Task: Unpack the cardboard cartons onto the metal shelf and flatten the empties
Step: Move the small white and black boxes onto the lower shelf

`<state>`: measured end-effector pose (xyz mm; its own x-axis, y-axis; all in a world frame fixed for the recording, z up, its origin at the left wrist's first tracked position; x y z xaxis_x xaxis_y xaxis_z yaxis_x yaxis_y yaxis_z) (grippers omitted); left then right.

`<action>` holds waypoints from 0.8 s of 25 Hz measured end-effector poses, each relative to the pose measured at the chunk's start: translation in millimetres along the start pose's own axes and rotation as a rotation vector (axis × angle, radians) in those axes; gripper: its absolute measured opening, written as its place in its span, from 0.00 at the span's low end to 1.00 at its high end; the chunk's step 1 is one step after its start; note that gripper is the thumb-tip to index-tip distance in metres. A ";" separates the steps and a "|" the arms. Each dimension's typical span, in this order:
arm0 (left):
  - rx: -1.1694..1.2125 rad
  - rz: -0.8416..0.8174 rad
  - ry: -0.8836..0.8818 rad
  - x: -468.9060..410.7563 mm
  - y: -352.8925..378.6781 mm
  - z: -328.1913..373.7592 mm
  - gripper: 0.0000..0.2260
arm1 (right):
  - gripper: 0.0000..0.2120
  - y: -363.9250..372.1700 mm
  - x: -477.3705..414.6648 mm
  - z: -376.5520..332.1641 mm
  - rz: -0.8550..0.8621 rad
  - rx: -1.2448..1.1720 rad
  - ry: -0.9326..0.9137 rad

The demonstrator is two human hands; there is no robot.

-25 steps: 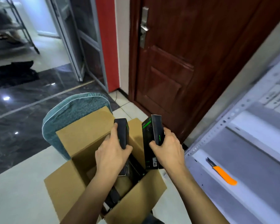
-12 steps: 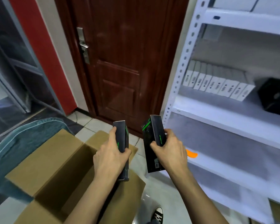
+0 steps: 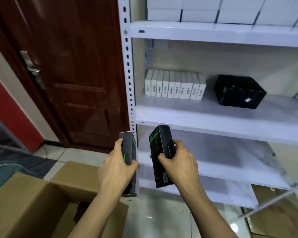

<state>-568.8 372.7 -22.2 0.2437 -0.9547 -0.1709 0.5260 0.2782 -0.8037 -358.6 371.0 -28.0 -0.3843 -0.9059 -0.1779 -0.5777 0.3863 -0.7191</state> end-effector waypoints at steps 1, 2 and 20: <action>0.004 -0.010 0.010 1.6 6.0 11.9 0.36 | 0.23 -8.8 -3.7 8.4 0.009 -0.002 0.008; 0.009 -0.018 0.026 4.7 13.9 28.3 0.36 | 0.23 -21.2 -9.0 19.7 0.023 -0.005 0.019; 0.063 -0.133 0.317 86.5 169.7 290.8 0.36 | 0.23 -227.8 -69.1 241.0 0.245 0.017 0.194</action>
<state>-221.5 368.1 -7.6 -0.0898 -0.9657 -0.2437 0.5878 0.1462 -0.7957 -27.0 303.8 -13.7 -0.6420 -0.7355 -0.2165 -0.4392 0.5842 -0.6825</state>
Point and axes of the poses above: each hand's wrist, its own x-axis away from the middle knuckle, its own y-axis out of the palm, z = x × y, the point moved 5 cm from there along -x, towards the middle knuckle, and after that the axes turned 5 degrees about z, right-handed, at the moved point
